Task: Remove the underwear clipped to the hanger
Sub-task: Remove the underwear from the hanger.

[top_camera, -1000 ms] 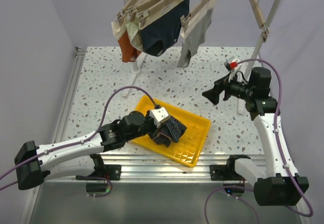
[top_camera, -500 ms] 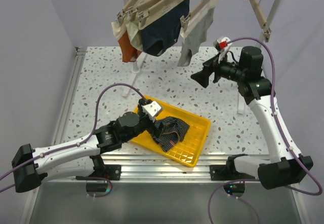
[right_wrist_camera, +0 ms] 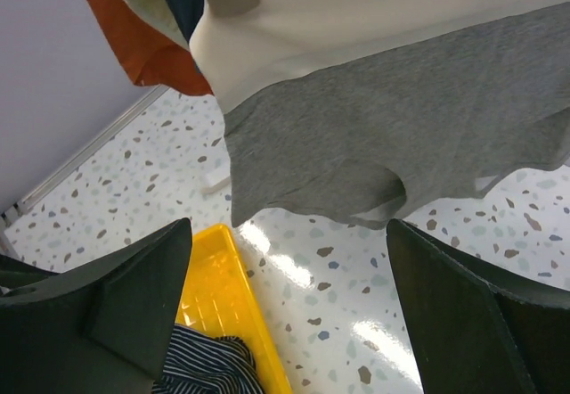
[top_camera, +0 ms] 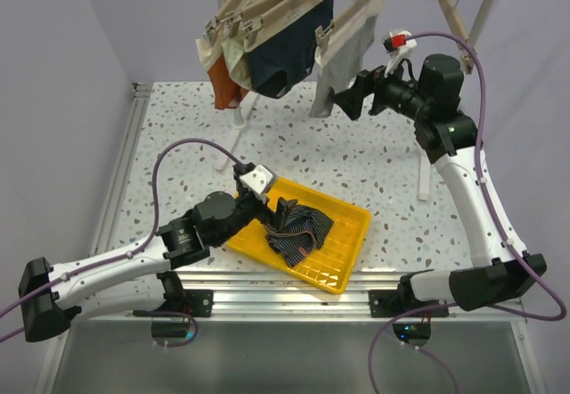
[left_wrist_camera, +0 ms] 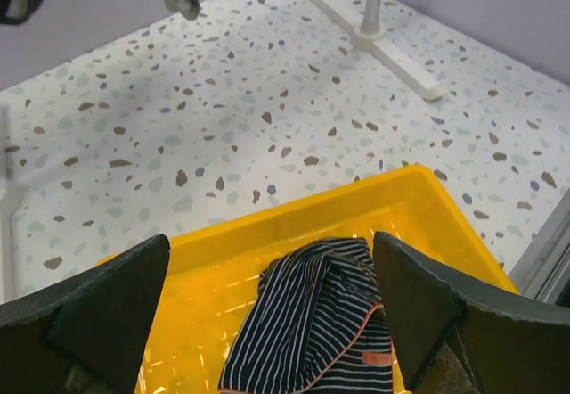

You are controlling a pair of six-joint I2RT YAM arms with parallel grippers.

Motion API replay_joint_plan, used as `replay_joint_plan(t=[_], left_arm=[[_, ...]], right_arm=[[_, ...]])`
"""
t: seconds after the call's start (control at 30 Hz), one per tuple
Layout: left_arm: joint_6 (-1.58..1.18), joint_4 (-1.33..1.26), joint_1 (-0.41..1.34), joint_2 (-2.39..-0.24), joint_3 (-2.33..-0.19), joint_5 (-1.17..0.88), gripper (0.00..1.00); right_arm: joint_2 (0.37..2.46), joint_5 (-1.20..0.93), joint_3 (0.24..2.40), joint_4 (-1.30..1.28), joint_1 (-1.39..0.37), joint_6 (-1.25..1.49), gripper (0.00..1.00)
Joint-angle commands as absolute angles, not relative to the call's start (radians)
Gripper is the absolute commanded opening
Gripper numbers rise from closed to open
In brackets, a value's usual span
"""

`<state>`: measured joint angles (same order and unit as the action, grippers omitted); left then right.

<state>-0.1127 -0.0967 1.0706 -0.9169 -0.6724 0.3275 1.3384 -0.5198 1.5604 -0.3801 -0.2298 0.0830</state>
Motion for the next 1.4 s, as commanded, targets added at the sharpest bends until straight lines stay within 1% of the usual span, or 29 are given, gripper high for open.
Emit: replay_joint_plan(t=[0.0, 0.17, 0.33, 0.47, 0.6, 0.63, 0.7, 0.77, 0.8, 0.93, 1.1, 1.37], left_arm=[[-0.112, -0.186, 1.049, -0.910, -0.784, 0.359, 1.00], [-0.086, -0.183, 1.011, -0.952, -0.897, 0.325, 1.00], [-0.090, -0.157, 0.945, -1.048, -1.063, 0.240, 1.00], [-0.106, -0.127, 0.905, -1.129, -1.201, 0.180, 1.00], [-0.109, -0.112, 0.894, -1.176, -1.298, 0.179, 1.00], [-0.110, -0.113, 0.893, -1.184, -1.313, 0.179, 1.00], [-0.118, -0.107, 0.888, -1.204, -1.360, 0.183, 1.00], [-0.124, -0.100, 0.882, -1.226, -1.412, 0.184, 1.00], [-0.127, -0.085, 0.881, -1.233, -1.431, 0.187, 1.00], [-0.138, -0.038, 0.876, -1.293, -1.560, 0.202, 1.00], [-0.144, -0.034, 0.874, -1.322, -1.629, 0.222, 1.00], [-0.181, -0.009, 0.858, -1.380, -1.724, 0.316, 1.00]], right_arm=[[1.338, -0.436, 1.618, -0.328, -0.233, 0.164, 0.93], [1.321, -0.394, 1.595, -0.311, -0.232, 0.198, 0.94], [1.305, -0.305, 1.548, -0.316, -0.230, 0.207, 0.94], [1.295, -0.288, 1.516, -0.325, -0.225, 0.192, 0.94], [1.276, -0.317, 1.465, -0.325, -0.225, 0.134, 0.94], [1.273, -0.336, 1.444, -0.325, -0.224, 0.079, 0.95], [1.263, -0.430, 1.422, -0.331, -0.225, -0.028, 0.98], [1.247, -0.506, 1.379, -0.325, -0.225, -0.093, 0.98], [1.233, -0.558, 1.358, -0.310, -0.224, -0.141, 0.98], [1.212, -0.629, 1.230, -0.154, -0.225, -0.181, 0.98], [1.267, -0.604, 1.221, -0.104, -0.229, -0.137, 0.98], [1.331, -0.493, 1.226, -0.040, -0.256, -0.083, 0.93]])
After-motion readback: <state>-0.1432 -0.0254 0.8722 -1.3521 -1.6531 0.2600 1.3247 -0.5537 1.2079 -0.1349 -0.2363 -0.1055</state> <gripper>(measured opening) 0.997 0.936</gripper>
